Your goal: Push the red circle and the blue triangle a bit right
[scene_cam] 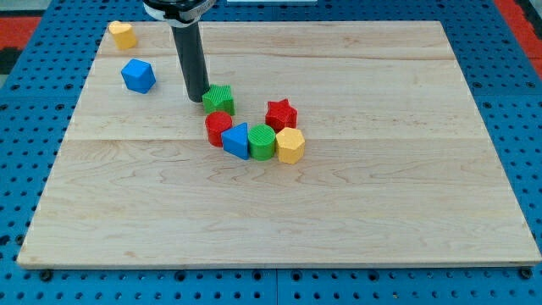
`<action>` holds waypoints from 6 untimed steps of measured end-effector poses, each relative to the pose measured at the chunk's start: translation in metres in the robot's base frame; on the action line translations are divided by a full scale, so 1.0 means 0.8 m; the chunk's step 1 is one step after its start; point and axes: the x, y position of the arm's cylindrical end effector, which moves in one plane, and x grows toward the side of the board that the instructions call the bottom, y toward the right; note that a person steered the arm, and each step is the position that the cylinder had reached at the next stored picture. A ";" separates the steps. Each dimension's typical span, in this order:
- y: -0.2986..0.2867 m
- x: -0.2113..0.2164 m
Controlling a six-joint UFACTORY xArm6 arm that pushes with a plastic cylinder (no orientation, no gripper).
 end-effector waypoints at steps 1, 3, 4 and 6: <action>-0.025 0.090; 0.004 0.093; 0.049 0.091; -0.047 0.091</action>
